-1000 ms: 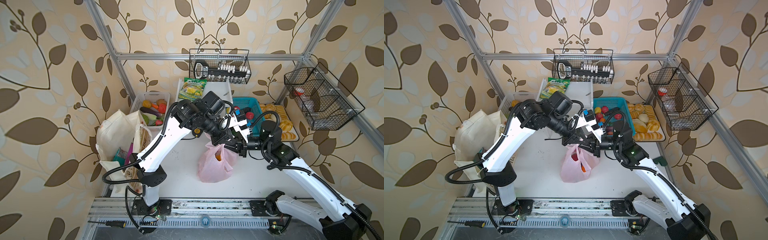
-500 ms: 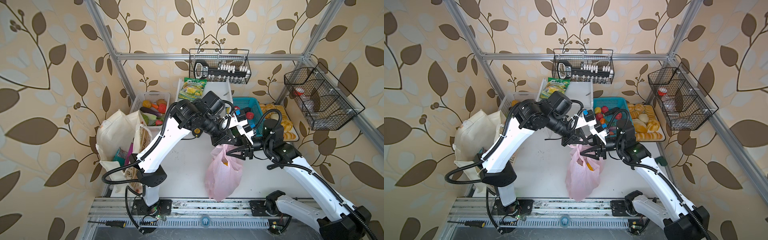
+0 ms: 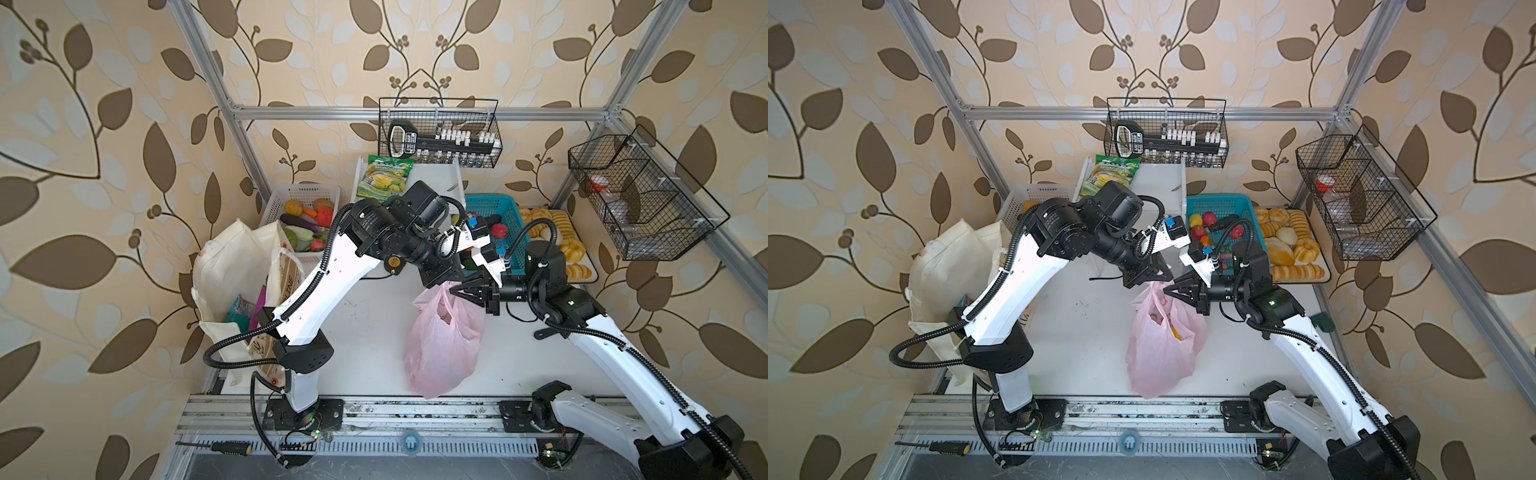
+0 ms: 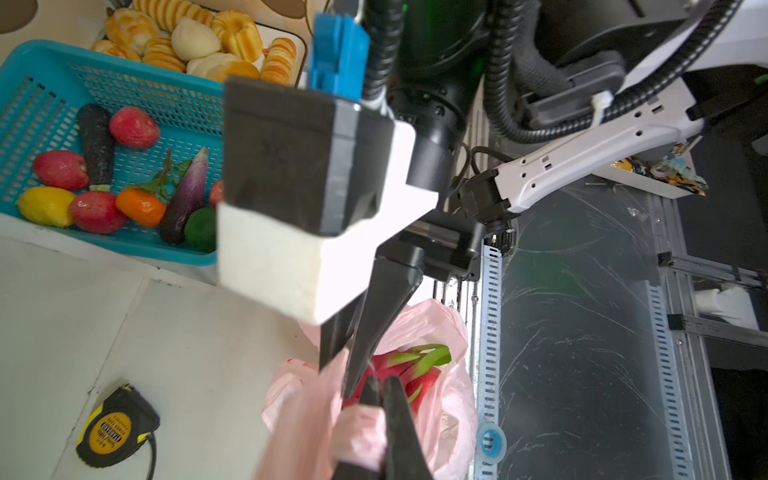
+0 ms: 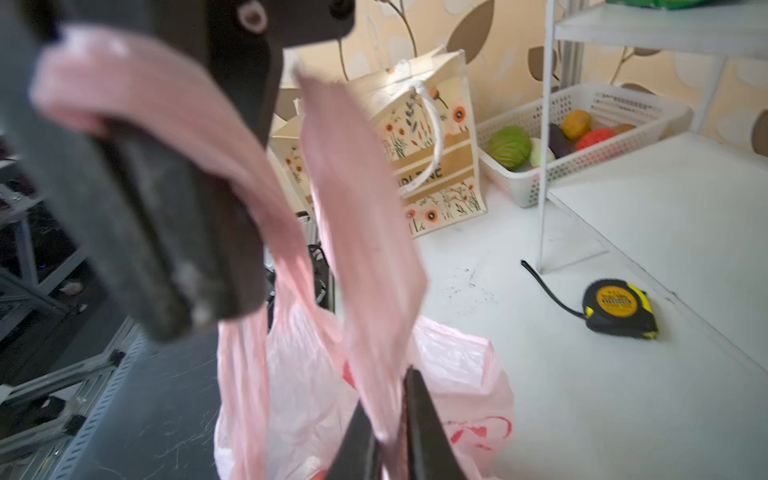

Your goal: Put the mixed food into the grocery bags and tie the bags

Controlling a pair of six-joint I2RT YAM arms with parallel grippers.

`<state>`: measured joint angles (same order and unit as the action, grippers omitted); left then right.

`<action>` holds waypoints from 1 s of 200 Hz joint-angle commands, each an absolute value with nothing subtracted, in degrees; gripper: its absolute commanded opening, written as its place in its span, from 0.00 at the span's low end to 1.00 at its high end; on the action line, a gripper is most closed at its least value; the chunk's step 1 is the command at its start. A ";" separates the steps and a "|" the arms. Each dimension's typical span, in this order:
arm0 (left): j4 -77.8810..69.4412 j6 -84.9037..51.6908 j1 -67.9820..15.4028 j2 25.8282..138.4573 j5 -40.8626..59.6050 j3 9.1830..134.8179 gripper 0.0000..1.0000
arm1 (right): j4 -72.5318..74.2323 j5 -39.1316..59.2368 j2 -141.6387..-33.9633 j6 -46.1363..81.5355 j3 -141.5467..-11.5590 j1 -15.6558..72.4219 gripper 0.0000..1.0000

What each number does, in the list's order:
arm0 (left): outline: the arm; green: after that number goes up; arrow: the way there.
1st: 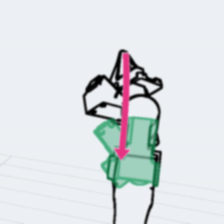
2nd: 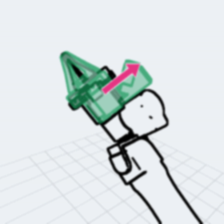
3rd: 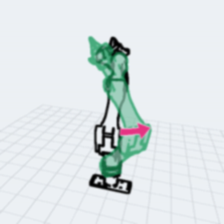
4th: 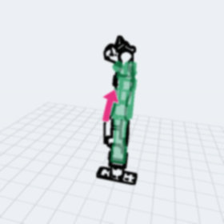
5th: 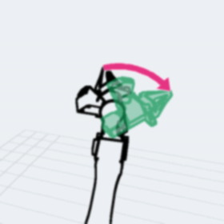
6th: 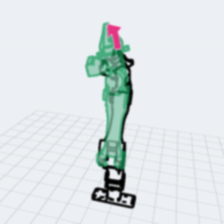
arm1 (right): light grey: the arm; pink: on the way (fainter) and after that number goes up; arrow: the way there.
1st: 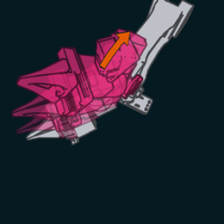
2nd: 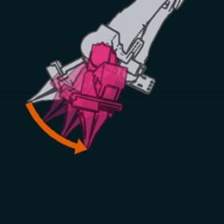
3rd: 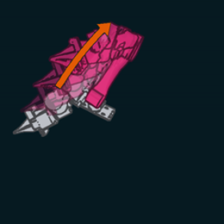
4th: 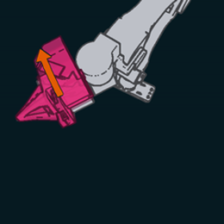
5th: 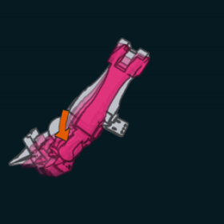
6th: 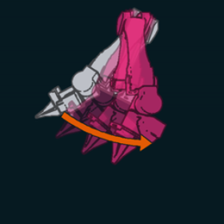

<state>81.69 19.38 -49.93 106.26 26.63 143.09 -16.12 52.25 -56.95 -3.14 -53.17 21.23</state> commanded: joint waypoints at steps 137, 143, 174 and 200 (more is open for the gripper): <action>75.24 21.86 -42.98 92.95 27.89 131.15 0.00 | -22.03 19.10 -45.24 22.37 -56.24 33.55 0.00; 75.23 22.41 -42.98 93.13 28.14 130.88 0.00 | -21.94 17.51 -46.66 22.81 -56.67 34.41 0.00; 77.37 27.30 -43.28 96.22 32.82 130.79 0.00 | -19.70 17.64 -55.57 23.68 -60.51 36.46 0.00; 81.51 31.33 -44.04 100.64 33.42 134.57 0.00 | -17.50 18.41 -60.81 22.53 -62.31 36.26 0.00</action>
